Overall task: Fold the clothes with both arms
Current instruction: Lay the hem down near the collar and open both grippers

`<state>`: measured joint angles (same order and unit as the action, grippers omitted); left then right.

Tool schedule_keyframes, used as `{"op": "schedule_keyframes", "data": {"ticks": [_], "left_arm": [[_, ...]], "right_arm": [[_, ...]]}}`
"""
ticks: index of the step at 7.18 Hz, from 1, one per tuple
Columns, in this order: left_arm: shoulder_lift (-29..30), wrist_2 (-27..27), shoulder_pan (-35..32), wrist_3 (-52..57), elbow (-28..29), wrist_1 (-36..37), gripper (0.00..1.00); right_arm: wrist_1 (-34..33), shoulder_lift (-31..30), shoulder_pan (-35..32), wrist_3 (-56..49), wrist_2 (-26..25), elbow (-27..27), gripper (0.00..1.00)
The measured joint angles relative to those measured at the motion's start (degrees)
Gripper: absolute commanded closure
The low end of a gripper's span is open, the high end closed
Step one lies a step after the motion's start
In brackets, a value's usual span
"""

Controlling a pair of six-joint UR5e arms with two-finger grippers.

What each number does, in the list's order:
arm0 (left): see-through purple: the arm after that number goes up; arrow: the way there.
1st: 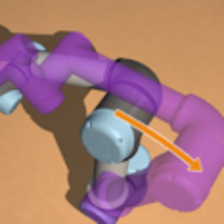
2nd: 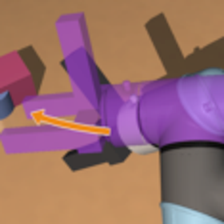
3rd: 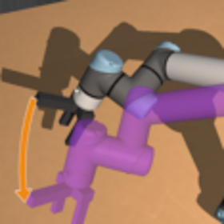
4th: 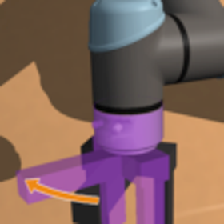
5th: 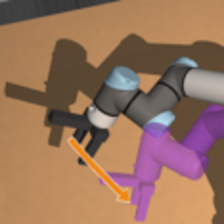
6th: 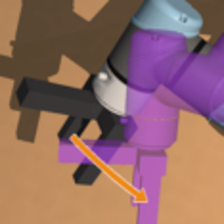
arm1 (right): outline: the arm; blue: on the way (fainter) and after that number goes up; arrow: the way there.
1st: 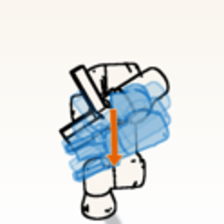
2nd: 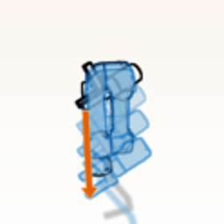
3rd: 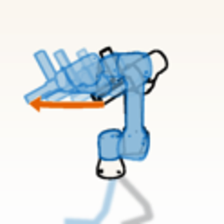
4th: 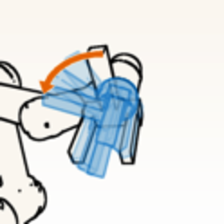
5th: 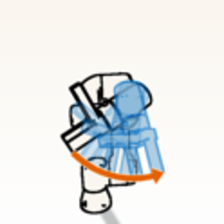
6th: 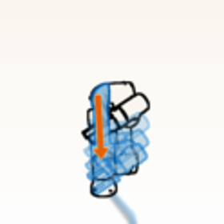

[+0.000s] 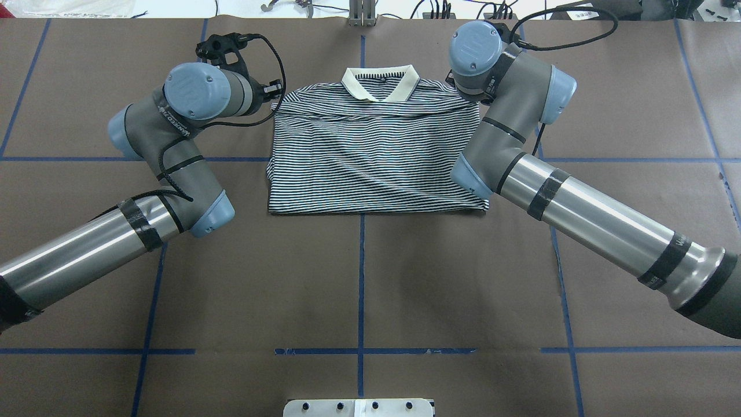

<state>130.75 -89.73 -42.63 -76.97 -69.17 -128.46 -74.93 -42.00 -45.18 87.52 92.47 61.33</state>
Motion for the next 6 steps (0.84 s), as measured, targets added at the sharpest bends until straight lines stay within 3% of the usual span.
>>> {"op": "schedule_keyframes", "data": {"ticks": [1, 2, 4, 6], "left_arm": [[0.0, 0.0, 0.0, -0.1, -0.1, -0.2, 0.41], [0.0, 0.0, 0.0, -0.3, -0.1, -0.3, 0.40], [-0.1, 0.0, 0.0, -0.4, -0.3, -0.4, 0.39], [-0.2, -0.2, 0.1, -0.5, -1.1, -0.4, 0.39]], "right_arm": [[0.1, 0.0, 0.0, -0.2, 0.0, -0.3, 0.34], [0.2, 0.0, 0.0, -0.6, 0.0, -0.4, 0.22], [0.2, -0.1, -0.1, -2.1, 0.2, -0.2, 0.23], [0.1, -1.7, -0.5, -2.3, 4.0, 4.6, 0.22]]}}
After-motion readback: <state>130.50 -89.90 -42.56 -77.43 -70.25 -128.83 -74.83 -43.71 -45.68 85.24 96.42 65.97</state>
